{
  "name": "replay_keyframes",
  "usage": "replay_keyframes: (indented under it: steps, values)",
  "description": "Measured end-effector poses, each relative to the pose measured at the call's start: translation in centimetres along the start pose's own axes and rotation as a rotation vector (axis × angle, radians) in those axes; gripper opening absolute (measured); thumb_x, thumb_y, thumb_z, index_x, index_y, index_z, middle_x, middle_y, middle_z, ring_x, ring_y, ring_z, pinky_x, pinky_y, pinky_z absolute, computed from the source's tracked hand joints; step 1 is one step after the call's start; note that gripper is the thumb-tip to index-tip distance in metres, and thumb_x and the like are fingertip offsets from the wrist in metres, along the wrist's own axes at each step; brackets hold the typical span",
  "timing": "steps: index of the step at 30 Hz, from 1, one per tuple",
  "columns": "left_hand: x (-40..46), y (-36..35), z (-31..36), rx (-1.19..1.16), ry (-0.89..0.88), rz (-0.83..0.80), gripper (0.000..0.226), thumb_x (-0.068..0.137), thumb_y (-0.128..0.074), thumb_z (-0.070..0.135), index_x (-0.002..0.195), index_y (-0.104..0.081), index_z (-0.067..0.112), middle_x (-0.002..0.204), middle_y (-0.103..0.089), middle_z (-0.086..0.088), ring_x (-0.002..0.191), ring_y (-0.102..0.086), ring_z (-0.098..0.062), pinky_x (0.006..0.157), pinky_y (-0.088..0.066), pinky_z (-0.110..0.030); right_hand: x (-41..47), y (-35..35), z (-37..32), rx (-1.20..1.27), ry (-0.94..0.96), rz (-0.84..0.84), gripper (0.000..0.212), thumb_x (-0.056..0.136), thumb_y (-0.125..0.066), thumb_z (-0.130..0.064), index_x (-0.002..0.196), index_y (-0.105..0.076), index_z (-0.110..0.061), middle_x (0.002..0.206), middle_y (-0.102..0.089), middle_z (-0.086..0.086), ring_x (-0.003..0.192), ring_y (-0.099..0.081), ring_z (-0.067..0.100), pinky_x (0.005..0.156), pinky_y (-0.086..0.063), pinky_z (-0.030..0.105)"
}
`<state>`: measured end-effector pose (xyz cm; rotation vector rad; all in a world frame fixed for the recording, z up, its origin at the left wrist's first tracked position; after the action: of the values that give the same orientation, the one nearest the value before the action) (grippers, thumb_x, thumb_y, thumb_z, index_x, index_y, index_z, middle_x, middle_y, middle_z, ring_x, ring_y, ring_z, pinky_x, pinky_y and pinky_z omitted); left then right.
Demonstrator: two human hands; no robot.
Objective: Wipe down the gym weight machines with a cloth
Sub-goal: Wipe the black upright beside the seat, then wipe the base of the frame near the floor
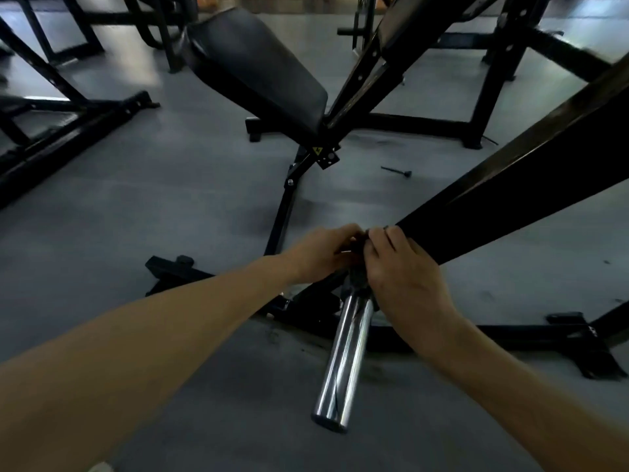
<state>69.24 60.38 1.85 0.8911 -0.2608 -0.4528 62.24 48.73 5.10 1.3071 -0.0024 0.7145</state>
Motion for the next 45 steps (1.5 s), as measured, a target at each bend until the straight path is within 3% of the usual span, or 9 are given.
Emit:
replay_keyframes:
  steps: [5, 9, 15, 18, 24, 28, 36, 41, 45]
  values:
    - [-0.8, -1.0, -1.8, -0.040, -0.038, 0.052, 0.031, 0.098, -0.064, 0.028, 0.126, -0.059, 0.016, 0.117, -0.073, -0.002, 0.108, -0.070, -0.018, 0.093, -0.056, -0.043, 1.2, -0.6, -1.1, -0.078, 0.086, -0.113, 0.027, 0.073, -0.075, -0.016, 0.096, -0.074, -0.002, 0.103, -0.060, 0.014, 0.100, -0.052, 0.032, 0.086, -0.051, 0.042]
    - [-0.6, -1.3, -3.3, -0.059, -0.092, 0.019, 0.032, 0.097, -0.066, 0.019, 0.128, -0.062, 0.012, 0.120, -0.073, -0.005, 0.107, -0.070, -0.023, 0.092, -0.052, -0.029, 2.4, -1.1, -2.0, -0.080, 0.062, -0.176, 0.020, 0.071, -0.079, -0.018, 0.087, -0.075, -0.006, 0.097, -0.061, 0.010, 0.098, -0.055, 0.030, 0.082, -0.051, 0.040]
    - [-0.9, -2.7, -9.4, -0.124, -0.094, -0.257, 0.045, 0.101, -0.061, 0.037, 0.141, -0.045, 0.024, 0.144, -0.058, -0.004, 0.130, -0.058, -0.020, 0.106, -0.049, -0.044, 4.4, -2.7, -4.5, -0.189, 0.099, -0.149, 0.013, 0.066, -0.063, -0.018, 0.076, -0.070, -0.012, 0.072, -0.063, 0.008, 0.077, -0.060, 0.029, 0.072, -0.049, 0.039]
    - [-1.6, -4.9, -13.6, -0.041, -0.104, -0.396, 0.055, 0.101, -0.061, 0.032, 0.150, -0.038, 0.022, 0.145, -0.056, -0.007, 0.128, -0.057, -0.026, 0.107, -0.047, -0.042, 4.4, -5.8, -5.9, -0.252, 0.054, -0.237, 0.041, 0.066, -0.073, -0.026, 0.103, -0.071, -0.009, 0.084, -0.064, 0.013, 0.085, -0.058, 0.035, 0.083, -0.048, 0.045]
    - [-3.9, -7.2, -17.4, -0.105, -0.084, -0.451, 0.058, 0.096, -0.057, 0.003, 0.149, -0.039, 0.013, 0.146, -0.053, -0.013, 0.132, -0.051, -0.030, 0.099, -0.036, -0.023, 3.8, -11.8, -12.7, -0.303, -0.073, -0.456, 0.041, 0.068, -0.081, -0.025, 0.101, -0.073, -0.002, 0.099, -0.064, 0.016, 0.095, -0.052, 0.034, 0.081, -0.051, 0.043]
    - [-5.1, -7.9, -20.5, -0.132, -0.149, -0.518, 0.078, 0.084, -0.056, 0.006, 0.156, -0.030, 0.022, 0.151, -0.048, -0.010, 0.138, -0.046, -0.028, 0.114, -0.040, -0.040, 4.4, -11.2, -12.8, -0.353, -0.136, -0.473, 0.030, 0.071, -0.080, -0.015, 0.098, -0.074, -0.006, 0.095, -0.065, 0.013, 0.091, -0.055, 0.031, 0.077, -0.046, 0.040]
    - [-5.4, -8.7, -19.5, -0.185, -0.184, -0.556, 0.096, 0.087, -0.057, -0.005, 0.164, -0.005, 0.022, 0.169, -0.011, -0.011, 0.152, -0.023, -0.030, 0.119, -0.032, -0.040, 5.2, -5.1, -9.3, -0.499, -0.402, -0.460, 0.035, 0.071, -0.084, -0.020, 0.093, -0.069, 0.002, 0.105, -0.062, 0.016, 0.099, -0.049, 0.032, 0.080, -0.032, 0.037]
    - [-5.1, -8.6, -21.9, -0.108, -0.198, -0.579, 0.096, 0.085, -0.051, -0.009, 0.163, -0.007, 0.025, 0.171, -0.006, -0.002, 0.156, -0.011, -0.022, 0.125, -0.020, -0.039, 5.2, -10.9, -12.0, -0.506, -0.294, -0.629, 0.032, 0.081, -0.056, -0.020, 0.103, -0.067, 0.000, 0.098, -0.062, 0.013, 0.094, -0.056, 0.031, 0.080, -0.036, 0.037]
    - [-5.9, -9.2, -26.4, 0.179, -0.118, -0.638, 0.084, 0.095, -0.054, 0.014, 0.163, -0.007, 0.028, 0.171, 0.000, 0.000, 0.156, -0.001, -0.029, 0.120, -0.012, -0.067, 4.9, -17.3, -15.0, -0.425, -0.253, -0.738, 0.042, 0.085, -0.030, -0.014, 0.095, -0.067, 0.004, 0.096, -0.061, 0.020, 0.091, -0.056, 0.034, 0.080, -0.038, 0.041]
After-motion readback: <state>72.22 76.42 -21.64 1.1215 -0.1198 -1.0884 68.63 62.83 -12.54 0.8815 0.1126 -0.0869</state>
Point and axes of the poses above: each hand's wrist, its own x-axis towards the middle knuckle, its own y-axis out of the back of the hand, z = x × y, the point moved 6 cm from there along x, towards the middle knuckle
